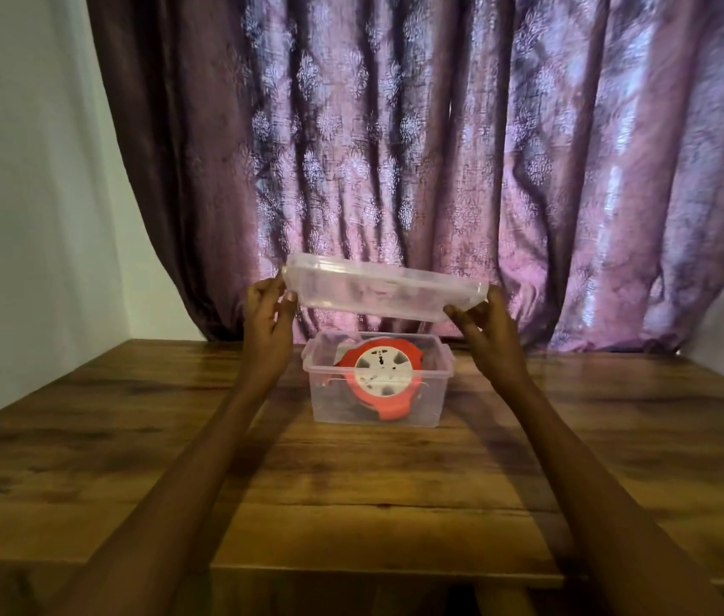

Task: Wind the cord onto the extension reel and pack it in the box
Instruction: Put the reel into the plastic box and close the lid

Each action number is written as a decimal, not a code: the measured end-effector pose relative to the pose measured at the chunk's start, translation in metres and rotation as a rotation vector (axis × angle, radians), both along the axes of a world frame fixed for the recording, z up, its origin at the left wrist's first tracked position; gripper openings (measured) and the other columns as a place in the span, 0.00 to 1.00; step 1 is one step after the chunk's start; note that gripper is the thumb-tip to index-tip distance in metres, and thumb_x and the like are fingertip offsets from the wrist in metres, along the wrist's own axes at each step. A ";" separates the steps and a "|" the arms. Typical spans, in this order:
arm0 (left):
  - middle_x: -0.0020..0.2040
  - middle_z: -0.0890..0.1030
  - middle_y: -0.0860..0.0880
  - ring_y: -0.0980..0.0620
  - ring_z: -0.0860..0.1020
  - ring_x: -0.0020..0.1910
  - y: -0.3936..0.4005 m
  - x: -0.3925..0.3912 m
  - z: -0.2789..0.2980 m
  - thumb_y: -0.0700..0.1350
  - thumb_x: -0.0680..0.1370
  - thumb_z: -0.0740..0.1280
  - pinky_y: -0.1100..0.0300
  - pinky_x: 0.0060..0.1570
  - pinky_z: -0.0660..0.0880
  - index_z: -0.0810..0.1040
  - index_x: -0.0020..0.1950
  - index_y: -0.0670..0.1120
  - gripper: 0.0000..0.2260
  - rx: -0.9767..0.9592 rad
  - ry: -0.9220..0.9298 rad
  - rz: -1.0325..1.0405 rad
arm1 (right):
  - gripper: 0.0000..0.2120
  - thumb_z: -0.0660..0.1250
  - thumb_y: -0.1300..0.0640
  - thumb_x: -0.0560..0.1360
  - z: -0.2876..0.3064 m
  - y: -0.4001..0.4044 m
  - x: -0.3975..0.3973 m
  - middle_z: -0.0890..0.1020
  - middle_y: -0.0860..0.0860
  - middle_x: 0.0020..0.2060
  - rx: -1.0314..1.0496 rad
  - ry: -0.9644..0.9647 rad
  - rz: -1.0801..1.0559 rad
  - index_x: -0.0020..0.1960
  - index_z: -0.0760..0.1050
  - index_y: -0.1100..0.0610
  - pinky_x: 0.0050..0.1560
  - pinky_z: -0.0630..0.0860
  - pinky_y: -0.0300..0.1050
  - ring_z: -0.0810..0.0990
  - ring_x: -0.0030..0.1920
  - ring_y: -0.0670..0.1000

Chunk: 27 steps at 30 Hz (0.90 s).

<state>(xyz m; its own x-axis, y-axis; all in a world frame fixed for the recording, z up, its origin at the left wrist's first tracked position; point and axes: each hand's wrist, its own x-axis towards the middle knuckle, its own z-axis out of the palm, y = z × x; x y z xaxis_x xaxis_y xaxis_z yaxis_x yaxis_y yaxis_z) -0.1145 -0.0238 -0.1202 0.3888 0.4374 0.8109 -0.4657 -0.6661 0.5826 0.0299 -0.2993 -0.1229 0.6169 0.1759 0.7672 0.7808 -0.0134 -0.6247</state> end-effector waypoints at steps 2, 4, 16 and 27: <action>0.59 0.69 0.48 0.55 0.72 0.59 -0.001 0.006 0.002 0.42 0.84 0.59 0.77 0.61 0.66 0.70 0.73 0.40 0.18 -0.010 0.008 0.005 | 0.19 0.73 0.38 0.71 0.001 0.000 0.002 0.87 0.46 0.44 0.094 0.057 0.007 0.56 0.68 0.37 0.37 0.81 0.40 0.86 0.44 0.46; 0.56 0.71 0.48 0.59 0.73 0.52 -0.004 0.012 0.003 0.43 0.84 0.59 0.80 0.55 0.66 0.68 0.75 0.43 0.18 -0.020 0.017 0.020 | 0.21 0.71 0.35 0.71 0.002 0.003 0.004 0.87 0.51 0.42 0.113 0.099 -0.045 0.58 0.69 0.39 0.38 0.83 0.52 0.87 0.41 0.51; 0.32 0.79 0.48 0.56 0.74 0.27 0.013 0.042 -0.015 0.51 0.82 0.62 0.68 0.22 0.67 0.79 0.36 0.45 0.18 -0.436 0.553 0.013 | 0.17 0.60 0.53 0.80 -0.019 0.011 0.018 0.84 0.63 0.40 -0.334 0.378 -0.330 0.44 0.82 0.64 0.47 0.80 0.63 0.83 0.41 0.64; 0.29 0.82 0.44 0.49 0.75 0.22 0.015 0.034 -0.040 0.44 0.71 0.69 0.59 0.25 0.70 0.83 0.38 0.42 0.07 -0.737 0.589 -0.199 | 0.09 0.63 0.54 0.78 -0.028 0.006 0.023 0.82 0.51 0.34 -0.247 0.655 -0.115 0.45 0.81 0.53 0.25 0.71 0.38 0.76 0.28 0.49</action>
